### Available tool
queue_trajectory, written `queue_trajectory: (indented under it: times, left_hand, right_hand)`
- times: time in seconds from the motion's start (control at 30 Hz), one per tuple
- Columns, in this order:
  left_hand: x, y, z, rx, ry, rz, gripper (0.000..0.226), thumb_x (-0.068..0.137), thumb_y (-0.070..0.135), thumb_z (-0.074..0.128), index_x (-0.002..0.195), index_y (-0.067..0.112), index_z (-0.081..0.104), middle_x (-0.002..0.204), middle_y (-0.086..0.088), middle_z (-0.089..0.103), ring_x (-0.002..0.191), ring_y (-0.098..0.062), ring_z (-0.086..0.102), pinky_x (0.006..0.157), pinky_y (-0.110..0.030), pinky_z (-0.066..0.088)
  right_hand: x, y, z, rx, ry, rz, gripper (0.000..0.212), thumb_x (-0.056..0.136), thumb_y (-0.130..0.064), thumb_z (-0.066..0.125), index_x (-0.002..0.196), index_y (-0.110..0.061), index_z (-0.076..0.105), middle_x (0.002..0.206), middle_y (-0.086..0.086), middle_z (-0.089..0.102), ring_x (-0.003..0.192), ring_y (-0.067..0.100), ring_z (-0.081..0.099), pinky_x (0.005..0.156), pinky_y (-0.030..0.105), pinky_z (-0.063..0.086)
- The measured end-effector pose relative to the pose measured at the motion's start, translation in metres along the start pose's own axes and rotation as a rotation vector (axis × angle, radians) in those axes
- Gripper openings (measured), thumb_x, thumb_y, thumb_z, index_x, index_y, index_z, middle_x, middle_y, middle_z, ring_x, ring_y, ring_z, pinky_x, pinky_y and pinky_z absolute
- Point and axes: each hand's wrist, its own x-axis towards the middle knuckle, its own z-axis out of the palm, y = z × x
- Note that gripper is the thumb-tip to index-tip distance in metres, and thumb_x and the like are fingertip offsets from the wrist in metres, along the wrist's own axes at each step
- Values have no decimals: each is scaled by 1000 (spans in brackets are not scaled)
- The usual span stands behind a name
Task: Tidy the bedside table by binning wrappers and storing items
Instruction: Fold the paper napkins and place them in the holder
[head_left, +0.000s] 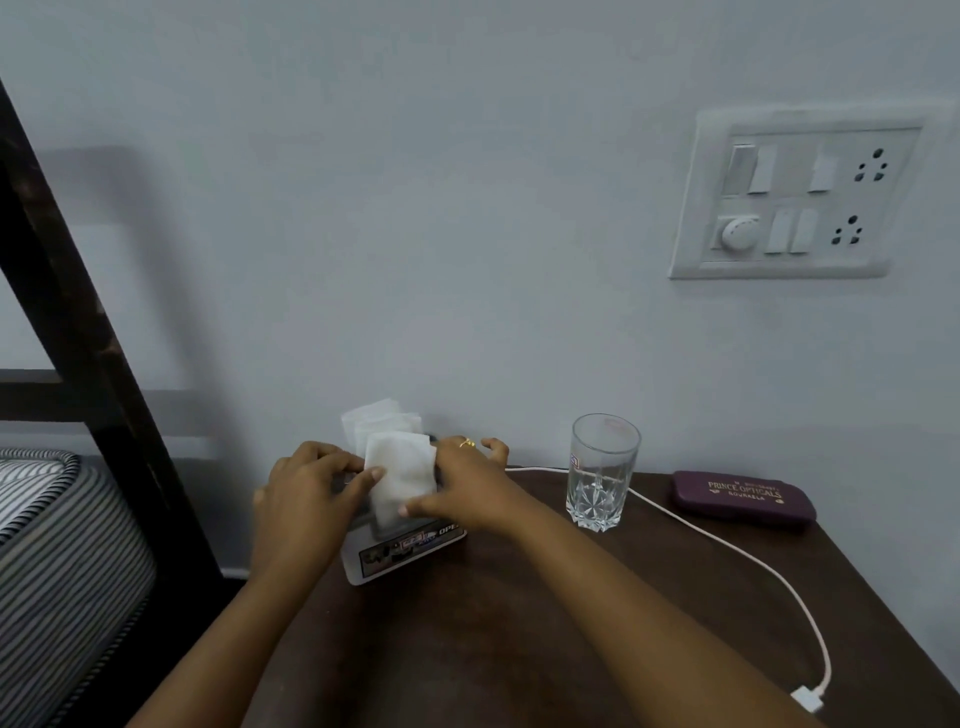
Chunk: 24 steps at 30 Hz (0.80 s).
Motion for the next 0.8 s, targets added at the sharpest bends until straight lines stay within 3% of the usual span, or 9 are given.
queue_trajectory:
  times: [0.13, 0.17, 0.23, 0.33, 0.5, 0.6, 0.67, 0.8]
  left_hand:
    - [-3, -1, 1, -170, -9, -107, 15, 80, 44, 67, 76, 30, 69, 96, 4, 63, 93, -22, 58, 77, -38, 41]
    - [-4, 0, 1, -199, -9, -128, 14, 80, 45, 67, 73, 34, 67, 96, 5, 63, 92, -21, 59, 78, -39, 42]
    - [-4, 0, 1, -197, -7, -137, 14, 79, 47, 66, 70, 37, 66, 96, 6, 64, 92, -21, 59, 80, -41, 42]
    - [-4, 1, 1, -60, -15, -108, 17, 81, 48, 64, 78, 32, 70, 102, 4, 64, 100, -24, 56, 78, -39, 37]
    - [-4, 9, -4, 46, 5, -68, 24, 81, 51, 62, 85, 30, 73, 107, 6, 63, 105, -22, 52, 76, -35, 27]
    - [-5, 11, -4, 164, -41, -40, 23, 81, 55, 59, 85, 37, 72, 109, 9, 62, 105, -19, 51, 76, -35, 26]
    - [-8, 11, -4, 210, -58, -34, 23, 82, 55, 57, 88, 38, 72, 110, 10, 62, 105, -18, 51, 76, -35, 26]
    - [-12, 11, -7, 132, -19, -66, 26, 81, 56, 58, 90, 36, 71, 111, 7, 61, 107, -20, 50, 78, -35, 26]
  right_hand:
    - [0, -2, -5, -128, -87, -8, 31, 84, -43, 62, 69, -19, 48, 87, 0, 49, 113, 22, 49, 110, 51, 10]
    - [2, -3, -5, -122, -107, -15, 30, 86, -44, 59, 70, -20, 51, 88, 0, 50, 113, 22, 49, 110, 52, 8]
    - [4, -5, -3, -154, -152, -24, 31, 89, -46, 53, 94, -16, 61, 103, 4, 58, 120, 20, 45, 110, 54, 4]
    - [4, -5, -1, -237, -164, -50, 39, 90, -44, 53, 116, -15, 57, 120, 6, 57, 130, 17, 36, 111, 56, 0]
    - [3, -4, -7, -80, 7, 6, 37, 81, -44, 66, 108, -20, 61, 109, 2, 63, 119, 21, 48, 109, 49, 9]
    - [3, -1, -3, -96, -17, -14, 30, 80, -42, 67, 102, -22, 63, 98, 0, 62, 115, 21, 51, 106, 49, 9]
    - [2, 0, 2, -122, -21, -53, 30, 79, -41, 67, 104, -24, 63, 103, 1, 64, 116, 20, 50, 105, 50, 8]
    - [0, 4, -1, 1, 36, -21, 31, 76, -42, 70, 101, -25, 62, 96, -4, 59, 115, 17, 49, 101, 44, 15]
